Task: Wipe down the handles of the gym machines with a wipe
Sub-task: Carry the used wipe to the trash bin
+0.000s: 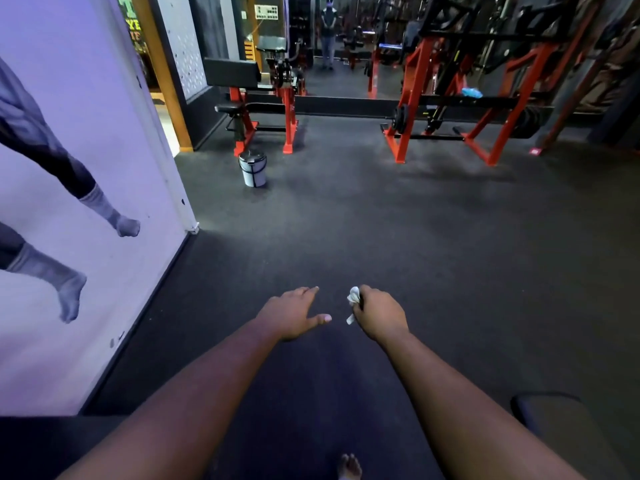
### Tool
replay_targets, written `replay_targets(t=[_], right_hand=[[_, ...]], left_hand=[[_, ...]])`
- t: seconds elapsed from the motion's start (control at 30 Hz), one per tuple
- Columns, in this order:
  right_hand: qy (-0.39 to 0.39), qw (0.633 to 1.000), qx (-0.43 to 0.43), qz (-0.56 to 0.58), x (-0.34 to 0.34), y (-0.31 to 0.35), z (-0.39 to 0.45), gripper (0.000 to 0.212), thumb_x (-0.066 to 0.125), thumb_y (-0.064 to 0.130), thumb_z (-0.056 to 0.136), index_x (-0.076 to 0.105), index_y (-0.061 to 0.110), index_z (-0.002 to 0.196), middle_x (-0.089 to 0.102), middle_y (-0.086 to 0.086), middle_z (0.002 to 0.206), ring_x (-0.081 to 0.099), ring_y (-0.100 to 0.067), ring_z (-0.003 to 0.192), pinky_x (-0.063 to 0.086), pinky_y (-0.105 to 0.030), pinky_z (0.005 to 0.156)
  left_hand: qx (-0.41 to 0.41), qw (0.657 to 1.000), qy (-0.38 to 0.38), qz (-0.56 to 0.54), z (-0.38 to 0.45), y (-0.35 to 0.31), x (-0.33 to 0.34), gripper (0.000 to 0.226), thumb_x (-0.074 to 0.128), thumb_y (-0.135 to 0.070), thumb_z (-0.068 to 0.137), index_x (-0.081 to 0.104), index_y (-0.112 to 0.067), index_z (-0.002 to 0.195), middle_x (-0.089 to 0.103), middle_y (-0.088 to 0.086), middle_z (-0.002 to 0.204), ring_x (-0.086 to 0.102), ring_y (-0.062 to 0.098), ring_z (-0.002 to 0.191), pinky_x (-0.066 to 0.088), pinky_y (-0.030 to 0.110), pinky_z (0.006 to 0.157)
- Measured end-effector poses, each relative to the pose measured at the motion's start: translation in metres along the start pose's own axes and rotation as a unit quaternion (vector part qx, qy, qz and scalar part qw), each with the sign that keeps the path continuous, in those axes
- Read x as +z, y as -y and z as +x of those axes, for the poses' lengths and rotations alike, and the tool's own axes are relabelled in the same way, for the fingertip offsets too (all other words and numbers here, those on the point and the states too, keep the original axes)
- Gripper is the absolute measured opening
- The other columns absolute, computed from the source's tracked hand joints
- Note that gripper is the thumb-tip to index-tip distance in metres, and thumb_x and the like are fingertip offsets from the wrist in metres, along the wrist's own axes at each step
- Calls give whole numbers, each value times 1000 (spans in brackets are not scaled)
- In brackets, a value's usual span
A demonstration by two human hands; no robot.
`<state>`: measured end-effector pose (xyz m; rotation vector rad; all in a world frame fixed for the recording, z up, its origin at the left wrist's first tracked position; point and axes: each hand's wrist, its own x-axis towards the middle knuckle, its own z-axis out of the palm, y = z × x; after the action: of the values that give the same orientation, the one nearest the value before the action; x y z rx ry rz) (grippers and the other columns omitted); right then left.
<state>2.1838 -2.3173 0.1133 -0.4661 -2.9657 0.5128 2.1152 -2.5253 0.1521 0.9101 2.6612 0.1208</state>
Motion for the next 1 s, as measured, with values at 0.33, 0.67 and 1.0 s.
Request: replay_targets(t=[0.33, 0.67, 1.0], right_hand=[[20, 999, 25, 29, -4, -53, 213, 34, 33, 49, 97, 57, 25, 95, 75, 10, 83, 67, -25, 95, 56, -37, 72], [27, 999, -1, -20, 25, -37, 443, 30, 38, 48, 98, 59, 27, 98, 73, 2, 95, 67, -29, 95, 51, -34, 68], [20, 999, 43, -6, 46, -15, 663, 47, 17, 62, 94, 51, 29, 91, 73, 8, 82, 67, -20, 72, 58, -37, 68]], left_hand=[[-31, 999, 14, 2, 198, 22, -53, 90, 36, -77, 96, 16, -22, 165, 24, 4, 170, 28, 23, 154, 33, 47, 119], [-28, 999, 5, -17, 401, 116, -103, 92, 36, -78, 95, 16, -22, 165, 26, 4, 169, 28, 22, 154, 33, 46, 120], [-22, 999, 32, -13, 596, 221, -191, 91, 35, -78, 95, 19, -21, 164, 30, 6, 167, 32, 24, 152, 33, 43, 120]])
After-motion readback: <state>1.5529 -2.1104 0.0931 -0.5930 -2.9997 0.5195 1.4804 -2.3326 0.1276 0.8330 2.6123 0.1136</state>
